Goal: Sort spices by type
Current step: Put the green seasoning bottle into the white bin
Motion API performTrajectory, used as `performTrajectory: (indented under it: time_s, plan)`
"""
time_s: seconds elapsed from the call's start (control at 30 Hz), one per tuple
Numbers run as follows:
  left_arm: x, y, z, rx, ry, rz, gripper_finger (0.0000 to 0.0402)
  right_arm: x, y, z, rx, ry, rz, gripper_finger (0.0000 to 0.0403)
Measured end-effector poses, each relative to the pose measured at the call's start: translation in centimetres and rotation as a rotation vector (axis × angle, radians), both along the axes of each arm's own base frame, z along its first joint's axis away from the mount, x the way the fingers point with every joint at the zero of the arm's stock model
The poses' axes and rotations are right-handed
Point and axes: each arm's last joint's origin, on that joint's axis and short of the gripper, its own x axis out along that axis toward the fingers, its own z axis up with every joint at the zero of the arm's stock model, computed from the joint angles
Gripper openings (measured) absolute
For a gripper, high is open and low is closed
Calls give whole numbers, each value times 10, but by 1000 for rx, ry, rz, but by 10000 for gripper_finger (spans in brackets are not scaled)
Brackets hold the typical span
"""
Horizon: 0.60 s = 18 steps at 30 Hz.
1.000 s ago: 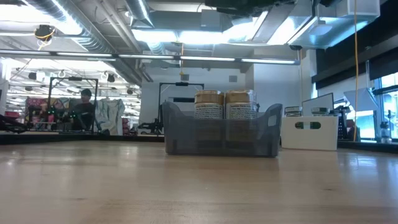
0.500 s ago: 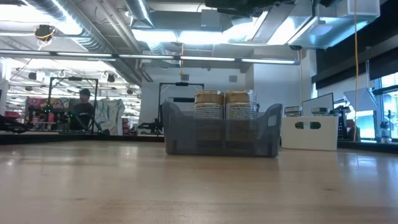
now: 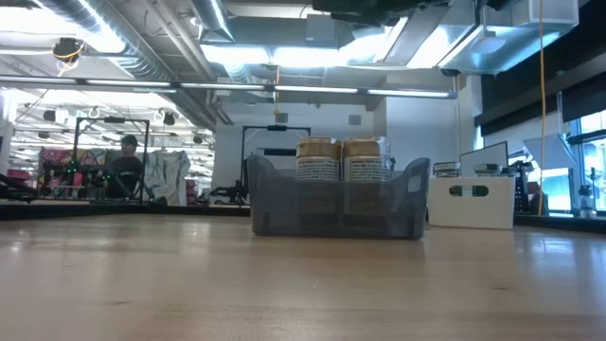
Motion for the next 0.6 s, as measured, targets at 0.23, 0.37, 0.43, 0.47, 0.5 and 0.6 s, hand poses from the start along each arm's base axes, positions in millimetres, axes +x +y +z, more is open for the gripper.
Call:
performTrajectory:
  time_s: [0.23, 0.37, 0.43, 0.47, 0.5, 0.6]
  plan:
    - [46, 62, 17, 45, 3, -58, 190, 0, 0, -1, -1, 15, 1, 340]
    - [73, 95, 19, 54, -52, -65, 191, 0, 0, -2, -1, 25, 1, 340]
    - [86, 109, 18, 46, -89, -88, 192, 0, 0, -2, -1, 26, 1, 340]
    - [91, 116, 18, 37, -104, -97, 192, 0, 0, -2, -1, 26, 1, 340]
    - [97, 122, 17, 25, -125, -98, 192, 0, 0, -2, 0, 26, 1, 340]
    - [114, 139, 17, -2, -203, -57, 193, 0, 0, -3, 23, 23, 15, 340]
